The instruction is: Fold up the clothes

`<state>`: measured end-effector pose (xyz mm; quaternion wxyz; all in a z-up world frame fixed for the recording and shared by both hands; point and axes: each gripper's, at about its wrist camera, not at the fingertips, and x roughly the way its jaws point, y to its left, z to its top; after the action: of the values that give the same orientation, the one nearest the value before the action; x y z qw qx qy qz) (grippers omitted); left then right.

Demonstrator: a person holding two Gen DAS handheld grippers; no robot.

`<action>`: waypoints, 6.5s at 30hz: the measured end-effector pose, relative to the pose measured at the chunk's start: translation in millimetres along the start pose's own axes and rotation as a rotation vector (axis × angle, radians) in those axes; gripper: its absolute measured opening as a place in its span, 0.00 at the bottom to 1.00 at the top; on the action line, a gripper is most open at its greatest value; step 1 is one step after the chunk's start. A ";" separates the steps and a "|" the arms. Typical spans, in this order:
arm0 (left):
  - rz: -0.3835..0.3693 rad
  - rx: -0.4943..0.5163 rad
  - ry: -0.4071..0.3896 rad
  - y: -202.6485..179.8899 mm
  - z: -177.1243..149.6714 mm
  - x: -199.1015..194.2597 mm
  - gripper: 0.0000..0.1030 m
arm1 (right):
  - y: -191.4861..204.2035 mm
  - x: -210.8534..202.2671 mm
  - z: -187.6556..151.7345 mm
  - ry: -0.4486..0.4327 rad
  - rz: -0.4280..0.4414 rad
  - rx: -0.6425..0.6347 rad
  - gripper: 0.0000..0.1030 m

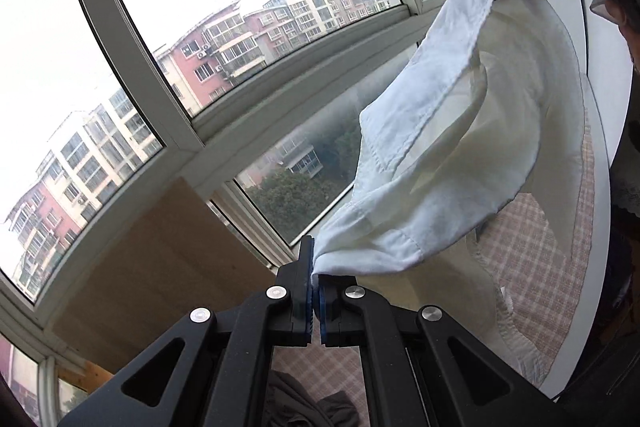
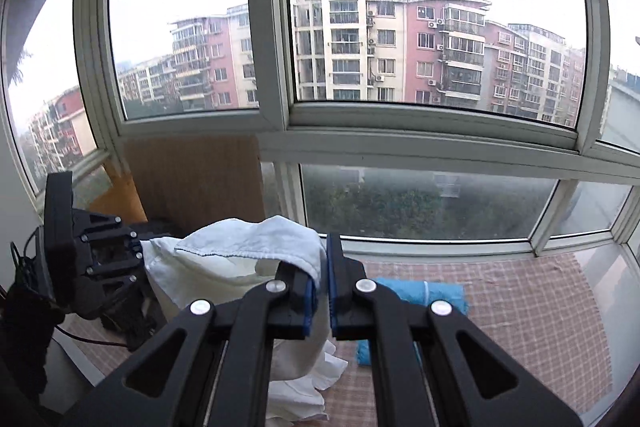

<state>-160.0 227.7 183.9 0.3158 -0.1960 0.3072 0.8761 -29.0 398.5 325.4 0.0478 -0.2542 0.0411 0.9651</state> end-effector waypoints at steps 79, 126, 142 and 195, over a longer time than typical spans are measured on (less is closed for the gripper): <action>-0.411 -0.078 0.250 -40.3 -110.8 50.3 0.01 | -29.5 -43.6 -14.4 0.202 -0.154 0.084 0.05; -0.282 0.017 0.702 8.5 -220.1 293.3 0.01 | -86.1 374.4 -115.4 0.473 -0.110 0.137 0.05; -0.406 -0.122 0.822 3.5 -265.7 393.0 0.07 | -124.4 463.2 -135.1 0.638 0.058 0.292 0.09; -0.446 -0.299 0.881 -120.6 -285.9 197.2 0.40 | -11.2 219.5 -377.8 0.814 0.128 0.218 0.37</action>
<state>-178.7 197.6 -182.1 0.3042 -0.6501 0.2334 0.6560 -34.0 386.1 -111.5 -0.0057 -0.6048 0.1743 0.7771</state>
